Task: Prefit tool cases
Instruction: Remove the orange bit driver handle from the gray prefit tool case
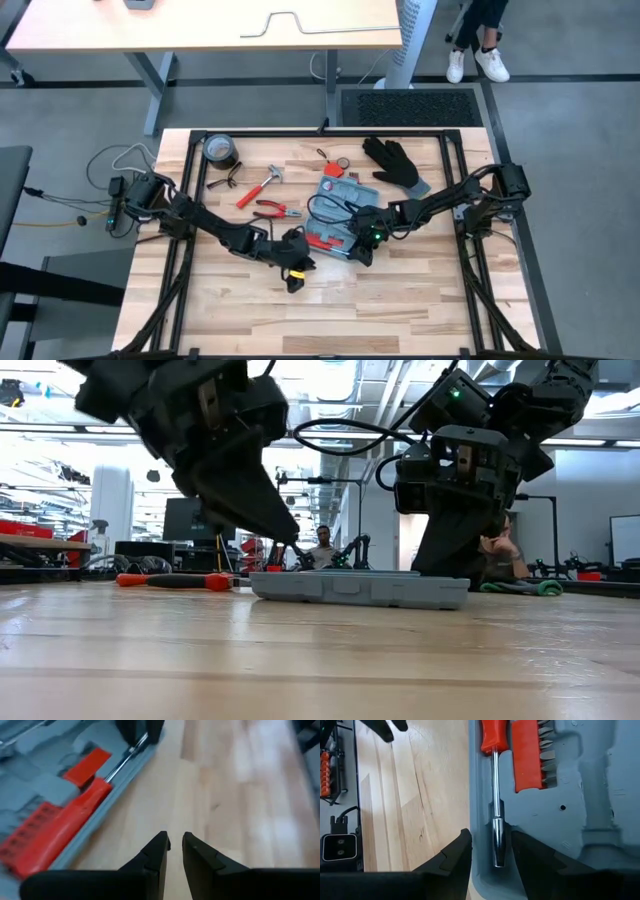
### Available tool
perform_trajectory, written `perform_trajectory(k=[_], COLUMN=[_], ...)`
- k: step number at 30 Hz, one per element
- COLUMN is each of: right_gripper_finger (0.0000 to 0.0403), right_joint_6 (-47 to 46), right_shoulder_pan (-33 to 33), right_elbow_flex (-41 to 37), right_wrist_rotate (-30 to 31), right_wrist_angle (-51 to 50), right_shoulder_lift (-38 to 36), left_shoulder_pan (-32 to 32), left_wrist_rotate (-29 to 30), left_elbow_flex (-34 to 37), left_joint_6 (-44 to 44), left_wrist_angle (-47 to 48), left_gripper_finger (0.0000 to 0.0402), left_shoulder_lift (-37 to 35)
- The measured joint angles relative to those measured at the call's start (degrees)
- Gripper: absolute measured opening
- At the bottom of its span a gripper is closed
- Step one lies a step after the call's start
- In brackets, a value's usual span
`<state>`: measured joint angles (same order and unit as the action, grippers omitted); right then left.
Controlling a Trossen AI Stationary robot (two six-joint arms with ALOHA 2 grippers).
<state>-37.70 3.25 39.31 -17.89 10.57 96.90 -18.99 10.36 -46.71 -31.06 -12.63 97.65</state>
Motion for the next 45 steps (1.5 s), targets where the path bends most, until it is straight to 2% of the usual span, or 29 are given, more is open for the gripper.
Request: perform_trajectory(k=[4, 12, 14, 19, 23, 32, 45], right_gripper_finger=[0.0154, 0.0154, 0.0154, 0.0154, 0.0154, 0.0154, 0.0154], right_joint_6=[-0.59, -1.95, -2.4, -2.57, -2.57, -2.59, -6.54], right_shoulder_pan=[0.0, -0.03, -0.02, -0.02, -0.02, 1.56, 2.19], right_elbow_flex=[0.0, -0.02, -0.02, -0.02, 0.0, -0.04, -0.17], right_wrist_rotate=[-0.16, -0.5, -0.73, -1.24, -1.29, -1.88, -6.6], right_wrist_angle=[0.22, 2.72, 2.49, 1.7, 0.57, -0.48, 5.0], right_shoulder_lift=[0.0, 0.0, 0.0, 0.0, 0.0, -0.24, -0.47], left_shoulder_pan=[-0.06, 0.82, 1.57, 2.78, 2.78, 3.66, 4.94], left_wrist_rotate=[3.44, 6.37, 5.88, -0.65, -2.4, 3.79, 2.73], left_elbow_flex=[1.9, 1.94, 1.94, 0.9, -2.46, -8.74, -9.63], left_joint_6=[-1.31, 4.98, 5.24, 4.5, 2.97, 2.62, 3.3], left_wrist_angle=[-0.09, -2.52, -4.29, -11.96, -12.36, -10.19, -7.56], left_gripper_finger=[0.0052, 0.0052, 0.0052, 0.0052, 0.0052, 0.0052, 0.0052], left_shoulder_lift=[0.02, 0.02, 0.58, 6.79, 12.25, 16.85, 16.83])
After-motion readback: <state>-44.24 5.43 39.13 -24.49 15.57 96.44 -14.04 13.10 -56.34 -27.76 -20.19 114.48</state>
